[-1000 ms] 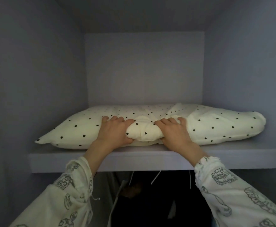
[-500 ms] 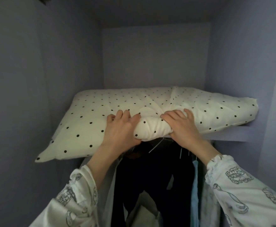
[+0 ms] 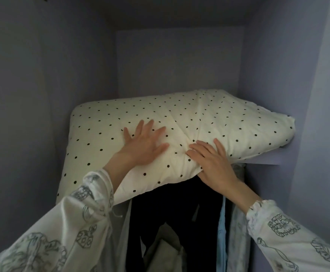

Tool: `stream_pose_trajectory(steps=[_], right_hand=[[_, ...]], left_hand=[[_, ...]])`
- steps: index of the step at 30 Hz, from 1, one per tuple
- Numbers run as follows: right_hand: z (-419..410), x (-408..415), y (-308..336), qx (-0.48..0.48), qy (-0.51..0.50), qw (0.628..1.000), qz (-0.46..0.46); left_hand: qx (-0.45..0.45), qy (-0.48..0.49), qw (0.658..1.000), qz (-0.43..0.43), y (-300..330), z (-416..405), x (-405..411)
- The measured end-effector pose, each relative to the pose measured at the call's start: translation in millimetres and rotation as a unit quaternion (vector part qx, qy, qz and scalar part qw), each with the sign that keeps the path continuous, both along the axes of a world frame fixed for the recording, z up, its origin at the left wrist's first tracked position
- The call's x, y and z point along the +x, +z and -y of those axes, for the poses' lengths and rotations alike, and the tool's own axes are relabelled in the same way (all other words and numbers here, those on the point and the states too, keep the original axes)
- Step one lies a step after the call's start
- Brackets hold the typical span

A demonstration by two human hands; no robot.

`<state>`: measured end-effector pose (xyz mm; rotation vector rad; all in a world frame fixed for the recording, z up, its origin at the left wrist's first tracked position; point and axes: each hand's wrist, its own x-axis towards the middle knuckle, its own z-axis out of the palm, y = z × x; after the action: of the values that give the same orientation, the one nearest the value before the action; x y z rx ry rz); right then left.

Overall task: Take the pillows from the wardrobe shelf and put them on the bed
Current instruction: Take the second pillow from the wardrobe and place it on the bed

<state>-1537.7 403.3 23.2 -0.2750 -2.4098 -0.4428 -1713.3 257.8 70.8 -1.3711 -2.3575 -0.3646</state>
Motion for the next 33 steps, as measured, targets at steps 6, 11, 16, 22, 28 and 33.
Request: stream_pose_trajectory(steps=[6,11,16,22,28,33], right_hand=[[4,-2,1,-0.083,0.062,0.992,-0.073],[4,-58,32,-0.097,-0.02,0.988,-0.114],[-16,-98,27,-0.041,-0.111,0.984,-0.133],[-32,-96,-6,0.106,-0.1,0.971,-0.19],[-47,-89,-45,0.199,-0.07,0.961,-0.177],[-53,-81,-36,0.254,-0.005,0.959,-0.128]], left_hand=[[0.057,0.033,0.995,-0.071,-51,-10,-11],[0.069,0.039,0.989,-0.129,-75,-7,-10],[0.135,0.009,0.973,-0.189,-59,1,-19],[0.2,0.017,0.96,-0.195,25,-15,-55],[0.215,0.014,0.961,-0.171,54,-20,-76],[0.252,0.044,0.965,-0.063,6,-2,-82]])
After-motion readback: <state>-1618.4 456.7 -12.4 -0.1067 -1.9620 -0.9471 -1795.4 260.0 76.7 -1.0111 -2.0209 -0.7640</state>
